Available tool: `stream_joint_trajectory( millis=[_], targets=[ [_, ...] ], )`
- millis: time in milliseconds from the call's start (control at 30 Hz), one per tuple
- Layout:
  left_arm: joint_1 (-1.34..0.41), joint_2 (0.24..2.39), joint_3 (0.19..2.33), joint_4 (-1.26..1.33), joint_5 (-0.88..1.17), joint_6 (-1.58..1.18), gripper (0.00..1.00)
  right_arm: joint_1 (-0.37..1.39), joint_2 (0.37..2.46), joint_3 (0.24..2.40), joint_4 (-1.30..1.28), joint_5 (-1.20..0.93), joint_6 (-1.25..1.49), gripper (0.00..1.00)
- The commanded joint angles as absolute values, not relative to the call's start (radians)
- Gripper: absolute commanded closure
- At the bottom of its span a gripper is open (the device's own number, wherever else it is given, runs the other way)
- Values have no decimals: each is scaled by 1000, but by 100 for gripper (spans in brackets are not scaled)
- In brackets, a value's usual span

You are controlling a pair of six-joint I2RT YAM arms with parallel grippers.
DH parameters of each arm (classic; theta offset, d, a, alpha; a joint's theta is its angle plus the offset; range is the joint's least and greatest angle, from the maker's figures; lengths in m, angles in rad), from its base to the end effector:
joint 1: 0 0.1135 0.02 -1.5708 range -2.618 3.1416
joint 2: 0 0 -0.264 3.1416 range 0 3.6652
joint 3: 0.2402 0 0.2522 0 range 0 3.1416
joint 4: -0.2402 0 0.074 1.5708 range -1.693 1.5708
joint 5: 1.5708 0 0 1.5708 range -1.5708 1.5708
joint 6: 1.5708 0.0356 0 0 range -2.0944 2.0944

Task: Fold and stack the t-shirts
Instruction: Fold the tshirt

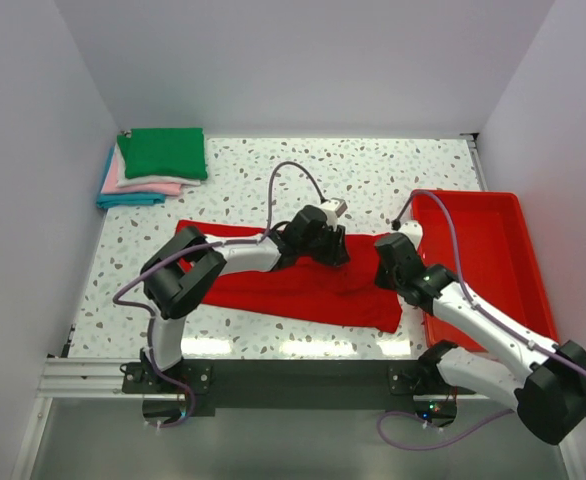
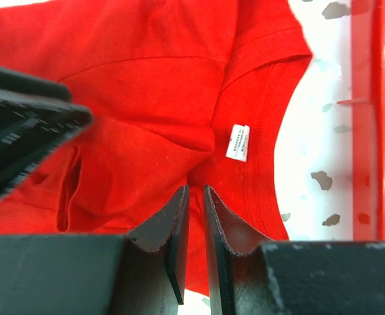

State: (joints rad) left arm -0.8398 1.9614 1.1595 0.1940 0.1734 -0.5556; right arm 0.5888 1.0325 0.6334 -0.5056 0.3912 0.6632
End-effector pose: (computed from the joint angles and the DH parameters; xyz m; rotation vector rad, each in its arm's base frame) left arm 0.2782 -0.3194 0.1610 0.4364 2.3004 -0.9409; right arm 0.1736 0.0996 0.2162 0.2517 2.3735 0.1003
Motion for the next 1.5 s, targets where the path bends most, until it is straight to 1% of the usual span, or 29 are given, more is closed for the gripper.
stream_joint_trajectory(
  millis=[0,200,500,633,800,967,1067,1233,1367,1467],
  targets=[
    [-865,1968,1192,190,219,-520,60,591,973,650,-564,416,675,81],
    [-905,1934,1148,175,235,-500,66,591,954,676,-584,439,669,81],
    [-928,1821,1031,218,296,-479,67,589,1038,703,-532,443,652,81],
    [-937,1784,980,251,334,-468,67,588,1107,751,-509,453,637,80],
    [-953,1761,933,276,380,-462,64,578,1242,827,-479,439,606,80],
    [-972,1747,894,307,405,-466,63,577,1351,903,-450,410,583,77],
    [-974,1729,864,324,408,-480,63,577,1428,957,-448,403,568,77],
    [-974,1677,810,336,371,-495,63,577,1549,1034,-437,345,552,77],
    [-974,1649,766,336,308,-523,62,578,1572,1029,-423,318,557,76],
    [-974,1641,746,345,302,-537,62,577,1585,1012,-419,305,549,76]
  ],
)
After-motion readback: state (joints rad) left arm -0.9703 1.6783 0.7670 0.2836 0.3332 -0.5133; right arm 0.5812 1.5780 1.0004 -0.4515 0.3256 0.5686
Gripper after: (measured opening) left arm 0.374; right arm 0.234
